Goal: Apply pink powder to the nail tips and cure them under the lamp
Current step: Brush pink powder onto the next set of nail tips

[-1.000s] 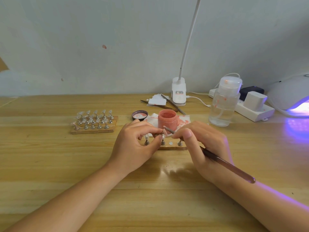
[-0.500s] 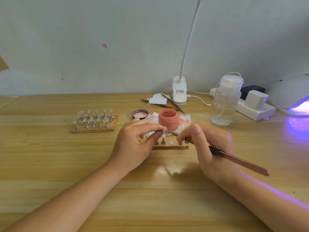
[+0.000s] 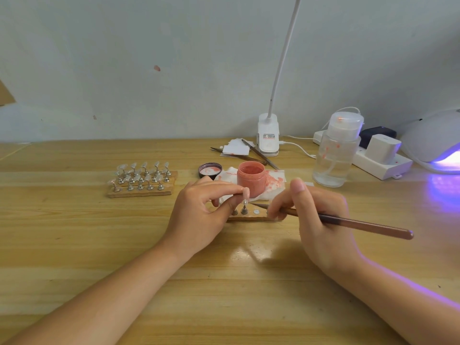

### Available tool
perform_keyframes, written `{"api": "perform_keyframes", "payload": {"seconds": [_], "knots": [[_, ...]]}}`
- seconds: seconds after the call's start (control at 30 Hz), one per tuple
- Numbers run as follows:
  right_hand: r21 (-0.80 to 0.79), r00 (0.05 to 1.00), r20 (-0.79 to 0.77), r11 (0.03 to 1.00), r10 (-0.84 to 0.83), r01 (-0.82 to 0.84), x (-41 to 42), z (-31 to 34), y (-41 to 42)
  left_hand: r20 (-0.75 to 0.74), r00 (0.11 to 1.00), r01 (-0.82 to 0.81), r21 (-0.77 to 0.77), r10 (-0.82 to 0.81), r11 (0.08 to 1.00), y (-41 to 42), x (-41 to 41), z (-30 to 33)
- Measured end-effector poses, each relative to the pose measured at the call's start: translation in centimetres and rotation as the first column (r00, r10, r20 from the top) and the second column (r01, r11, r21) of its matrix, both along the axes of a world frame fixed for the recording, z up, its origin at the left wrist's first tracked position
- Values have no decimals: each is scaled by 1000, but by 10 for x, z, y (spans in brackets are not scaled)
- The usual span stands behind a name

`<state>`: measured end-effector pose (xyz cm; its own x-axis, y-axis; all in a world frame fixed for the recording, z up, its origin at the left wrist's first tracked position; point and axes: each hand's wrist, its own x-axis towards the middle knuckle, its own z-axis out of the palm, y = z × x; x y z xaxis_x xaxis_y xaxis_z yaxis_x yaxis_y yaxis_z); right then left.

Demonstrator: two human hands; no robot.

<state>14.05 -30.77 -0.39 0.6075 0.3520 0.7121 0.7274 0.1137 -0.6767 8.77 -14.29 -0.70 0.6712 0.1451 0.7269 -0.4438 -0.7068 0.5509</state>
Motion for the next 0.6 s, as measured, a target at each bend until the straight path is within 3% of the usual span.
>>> {"api": "perform_keyframes", "payload": {"seconds": [0.13, 0.27, 0.4, 0.6], "knots": [[18, 998, 47, 999, -45, 45, 1, 1, 2, -24, 1000, -12, -9, 12, 1000, 0, -1, 1], [-31, 1000, -7, 1000, -4, 4, 0, 0, 2, -30, 998, -46, -1, 46, 999, 0, -1, 0], [52, 999, -36, 998, 27, -25, -2, 1, 1, -33, 998, -54, -25, 53, 998, -1, -1, 0], [128, 996, -89, 992, 5, 6, 0, 5, 2, -30, 998, 57, -46, -58, 997, -4, -3, 5]]}}
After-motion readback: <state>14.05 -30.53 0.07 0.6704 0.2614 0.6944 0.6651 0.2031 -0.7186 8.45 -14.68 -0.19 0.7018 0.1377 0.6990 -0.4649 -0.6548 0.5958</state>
